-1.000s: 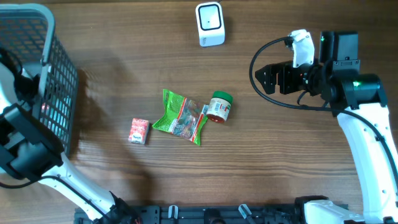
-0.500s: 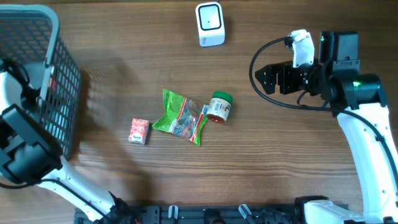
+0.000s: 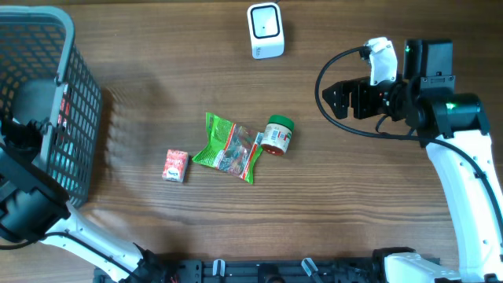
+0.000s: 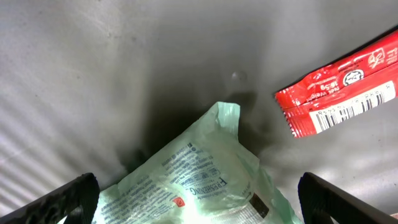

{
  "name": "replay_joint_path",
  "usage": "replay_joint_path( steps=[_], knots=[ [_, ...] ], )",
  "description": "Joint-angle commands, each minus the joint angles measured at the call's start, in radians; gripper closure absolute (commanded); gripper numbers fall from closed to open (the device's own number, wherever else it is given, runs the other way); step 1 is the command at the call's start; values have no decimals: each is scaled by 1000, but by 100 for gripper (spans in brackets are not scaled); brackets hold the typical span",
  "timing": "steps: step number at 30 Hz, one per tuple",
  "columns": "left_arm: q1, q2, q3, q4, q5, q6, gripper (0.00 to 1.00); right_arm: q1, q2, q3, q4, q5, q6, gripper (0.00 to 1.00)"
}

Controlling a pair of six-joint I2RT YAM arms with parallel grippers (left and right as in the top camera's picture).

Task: Scan the item barcode
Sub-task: 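Reach the left gripper into the basket and grasp the mint-green packet, then carry the mint-green packet out and drop it beside the red packet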

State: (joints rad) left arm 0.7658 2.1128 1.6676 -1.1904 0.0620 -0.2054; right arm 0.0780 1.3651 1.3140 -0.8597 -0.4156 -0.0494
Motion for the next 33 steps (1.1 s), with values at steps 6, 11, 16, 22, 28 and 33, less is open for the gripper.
replay_joint_path(
  steps=[6,11,16,22,28,33],
  knots=[
    [-47,-33,-114,98,-38,18,0,3,1,18,2,-11,0,0],
    [-51,-34,-142,129,-36,14,59,3,1,18,2,-11,0,0],
    [-50,-45,-62,89,-19,14,80,3,1,18,2,-11,0,0],
    [-50,-84,176,-49,-3,14,96,3,1,18,2,-11,0,0],
    [-50,-190,362,-109,0,-26,96,3,1,18,2,-11,0,0],
    [-52,-375,404,-133,212,-72,96,3,1,18,2,-11,0,0]
  ],
)
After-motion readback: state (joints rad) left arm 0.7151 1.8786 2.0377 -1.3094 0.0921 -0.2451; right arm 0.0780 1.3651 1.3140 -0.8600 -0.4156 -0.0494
